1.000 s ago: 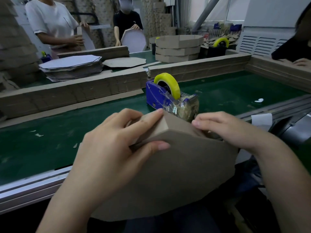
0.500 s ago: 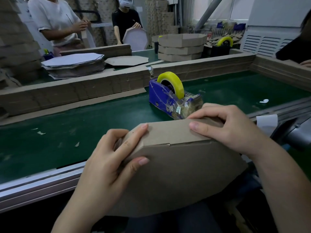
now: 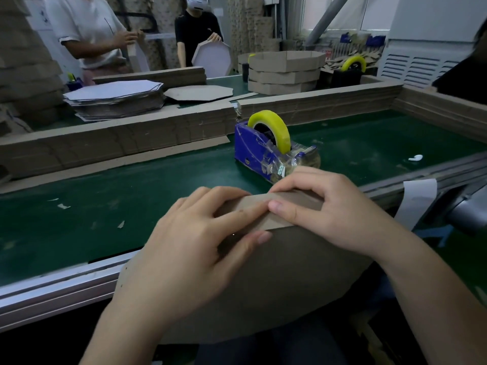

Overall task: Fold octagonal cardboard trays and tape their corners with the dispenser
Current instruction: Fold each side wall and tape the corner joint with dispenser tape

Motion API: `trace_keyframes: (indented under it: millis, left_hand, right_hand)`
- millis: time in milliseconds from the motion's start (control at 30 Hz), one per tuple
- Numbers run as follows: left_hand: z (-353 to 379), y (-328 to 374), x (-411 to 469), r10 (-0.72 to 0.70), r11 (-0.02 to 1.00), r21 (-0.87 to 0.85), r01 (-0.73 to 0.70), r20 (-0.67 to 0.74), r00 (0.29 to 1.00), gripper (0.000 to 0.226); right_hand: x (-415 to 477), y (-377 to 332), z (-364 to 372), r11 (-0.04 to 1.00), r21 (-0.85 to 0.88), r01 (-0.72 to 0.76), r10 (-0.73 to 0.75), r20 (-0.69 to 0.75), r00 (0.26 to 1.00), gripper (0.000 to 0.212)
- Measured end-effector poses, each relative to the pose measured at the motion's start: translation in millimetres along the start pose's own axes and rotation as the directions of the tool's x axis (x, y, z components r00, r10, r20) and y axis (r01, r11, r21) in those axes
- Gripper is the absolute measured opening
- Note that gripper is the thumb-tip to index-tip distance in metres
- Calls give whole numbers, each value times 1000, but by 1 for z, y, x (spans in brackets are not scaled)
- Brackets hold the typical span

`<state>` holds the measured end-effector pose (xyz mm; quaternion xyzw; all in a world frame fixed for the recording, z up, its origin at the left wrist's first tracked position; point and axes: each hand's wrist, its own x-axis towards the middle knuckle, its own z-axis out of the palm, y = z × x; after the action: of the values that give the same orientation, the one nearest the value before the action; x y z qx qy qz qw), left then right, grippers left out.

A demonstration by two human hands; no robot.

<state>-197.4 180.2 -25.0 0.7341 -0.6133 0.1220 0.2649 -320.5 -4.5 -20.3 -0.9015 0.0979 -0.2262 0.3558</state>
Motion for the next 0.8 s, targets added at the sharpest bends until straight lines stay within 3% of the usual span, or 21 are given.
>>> trace_keyframes:
  millis: [133,267,567,800]
  left_hand:
    - [1,2,5,-38,998,-48,37,-19,999,42]
    - [4,0,4,-121,976,-192,102,-90,989,38]
    - [4,-4,3,-199,949,-266,168,-94,975,38]
    - [-4,-9,3,-2,999,32,1,33,999,39]
  right_hand:
    - [2,8,-16,985,149,-92,82,73,994,35]
    - [6,18,-20,936,326,-132,98,119,988,21]
    - [23,24,-18,932,347,-105,40,189,981,24]
    - [14,27,-8,922,386,-47,11,95,995,20]
